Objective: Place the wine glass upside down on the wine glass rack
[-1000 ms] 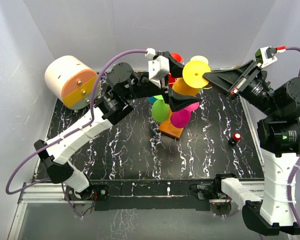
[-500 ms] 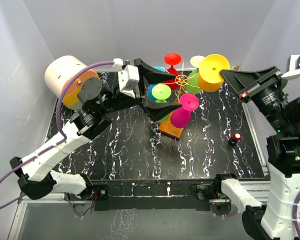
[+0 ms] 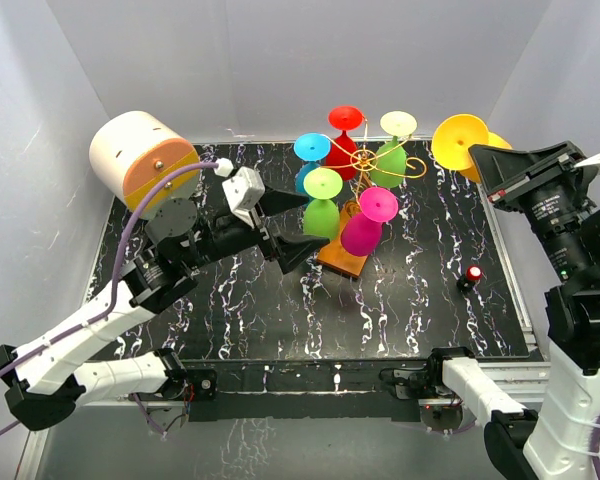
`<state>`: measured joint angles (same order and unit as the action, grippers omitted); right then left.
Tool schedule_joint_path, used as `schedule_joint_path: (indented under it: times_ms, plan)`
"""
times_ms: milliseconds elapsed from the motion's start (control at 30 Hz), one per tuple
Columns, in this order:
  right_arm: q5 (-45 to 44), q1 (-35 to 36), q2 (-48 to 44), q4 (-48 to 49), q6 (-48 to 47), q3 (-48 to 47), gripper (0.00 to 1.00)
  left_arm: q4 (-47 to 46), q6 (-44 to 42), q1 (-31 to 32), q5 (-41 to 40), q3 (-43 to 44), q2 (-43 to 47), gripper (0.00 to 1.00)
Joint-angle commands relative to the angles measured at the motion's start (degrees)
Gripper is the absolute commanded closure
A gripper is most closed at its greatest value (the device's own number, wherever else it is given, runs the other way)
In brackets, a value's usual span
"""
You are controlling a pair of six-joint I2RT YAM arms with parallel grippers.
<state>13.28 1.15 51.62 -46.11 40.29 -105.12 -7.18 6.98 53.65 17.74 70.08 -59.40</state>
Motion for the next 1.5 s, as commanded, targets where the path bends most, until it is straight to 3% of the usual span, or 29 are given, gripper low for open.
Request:
schedule_joint_path:
  times_ms: [0, 133, 300, 467, 1467]
  plan:
    - [-5.09, 0.22, 1.87, -2.00, -4.55, 2.17, 1.00, 3.87, 3.63, 0.21, -8.52, -4.08, 3.76, 0.08]
    - [-5.95, 0.17, 2.60, 1.74, -3.33, 7.84, 1.00, 4.48, 7.39, 0.22, -12.14, -7.34, 5.23, 0.08]
    - [-10.83, 0.24, 5.74, 3.59, -0.39, 10.00, 1.00, -3.09, 18.31, 0.20, -13.83, -14.53, 5.09, 0.08]
    - [-13.38, 0.23, 6.06, 7.60, 1.84, 14.49, 1.00, -1.75, 22.24, 0.21, -16.12, -15.56, 4.12, 0.09]
    - [-3.47, 0.02, 9.69, 21.62, 13.39, 27.16, 1.00, 2.46, 26.65, 0.15, -24.58, -18.95, 8.27, 0.09]
